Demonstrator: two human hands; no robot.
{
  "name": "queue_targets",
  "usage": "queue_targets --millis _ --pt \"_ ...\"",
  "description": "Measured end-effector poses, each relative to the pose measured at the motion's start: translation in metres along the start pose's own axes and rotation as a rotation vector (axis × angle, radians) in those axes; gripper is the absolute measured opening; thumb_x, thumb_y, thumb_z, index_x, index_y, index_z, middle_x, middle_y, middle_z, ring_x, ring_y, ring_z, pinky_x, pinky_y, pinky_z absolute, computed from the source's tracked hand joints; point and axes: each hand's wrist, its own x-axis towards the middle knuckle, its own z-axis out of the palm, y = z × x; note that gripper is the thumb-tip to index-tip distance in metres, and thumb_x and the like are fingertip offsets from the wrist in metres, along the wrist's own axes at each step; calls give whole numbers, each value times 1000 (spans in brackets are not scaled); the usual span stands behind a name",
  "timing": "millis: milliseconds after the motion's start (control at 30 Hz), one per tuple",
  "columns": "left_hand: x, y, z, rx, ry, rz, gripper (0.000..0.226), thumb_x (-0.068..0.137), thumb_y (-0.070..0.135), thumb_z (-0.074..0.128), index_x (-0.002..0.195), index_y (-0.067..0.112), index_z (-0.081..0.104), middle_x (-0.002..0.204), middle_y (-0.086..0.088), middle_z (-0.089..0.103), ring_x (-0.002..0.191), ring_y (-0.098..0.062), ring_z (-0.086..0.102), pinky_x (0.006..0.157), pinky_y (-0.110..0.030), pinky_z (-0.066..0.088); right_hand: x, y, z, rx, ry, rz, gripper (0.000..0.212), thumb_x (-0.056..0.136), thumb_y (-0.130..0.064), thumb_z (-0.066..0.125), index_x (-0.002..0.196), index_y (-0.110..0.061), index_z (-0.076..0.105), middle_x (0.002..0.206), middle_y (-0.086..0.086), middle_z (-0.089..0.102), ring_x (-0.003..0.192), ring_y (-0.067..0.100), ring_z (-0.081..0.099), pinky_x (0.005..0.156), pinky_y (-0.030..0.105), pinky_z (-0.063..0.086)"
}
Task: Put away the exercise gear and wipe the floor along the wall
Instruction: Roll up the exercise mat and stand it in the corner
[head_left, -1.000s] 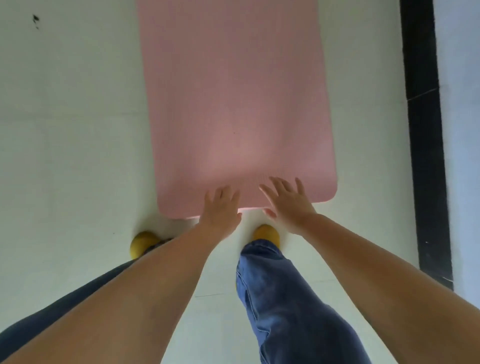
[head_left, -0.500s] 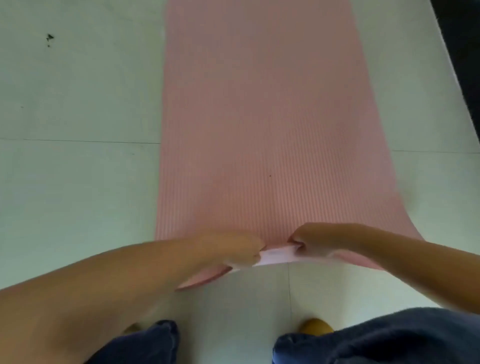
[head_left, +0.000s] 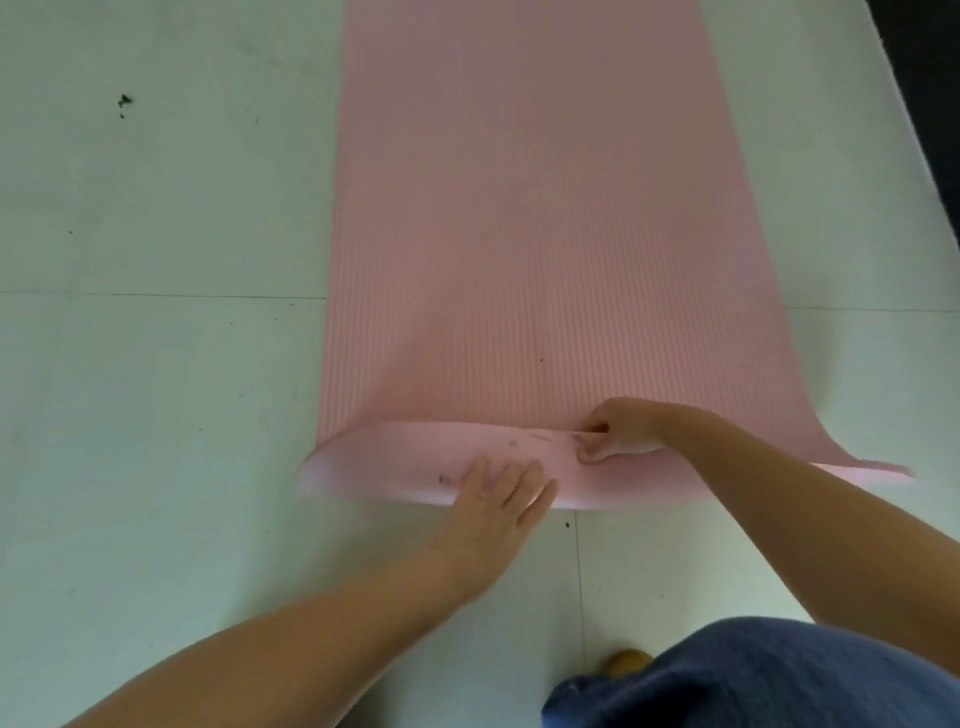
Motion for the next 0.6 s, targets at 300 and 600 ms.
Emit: queue_targets --millis 300,600 --pt "52 -8 -34 -65 -291 -91 64 87 4 45 144 8 16 134 -17 32 116 -34 37 80 -46 35 -7 -18 0 -278 249 -1 29 95 -40 44 108 -18 58 109 3 61 95 21 55 76 30 41" --pt "99 -72 -55 -586 -578 -61 19 92 8 44 105 10 58 89 -7 58 74 -19 46 63 -28 34 -46 -27 27 -383 223 -65 67 92 -49 47 147 -24 19 152 -1 26 139 24 25 110 63 13"
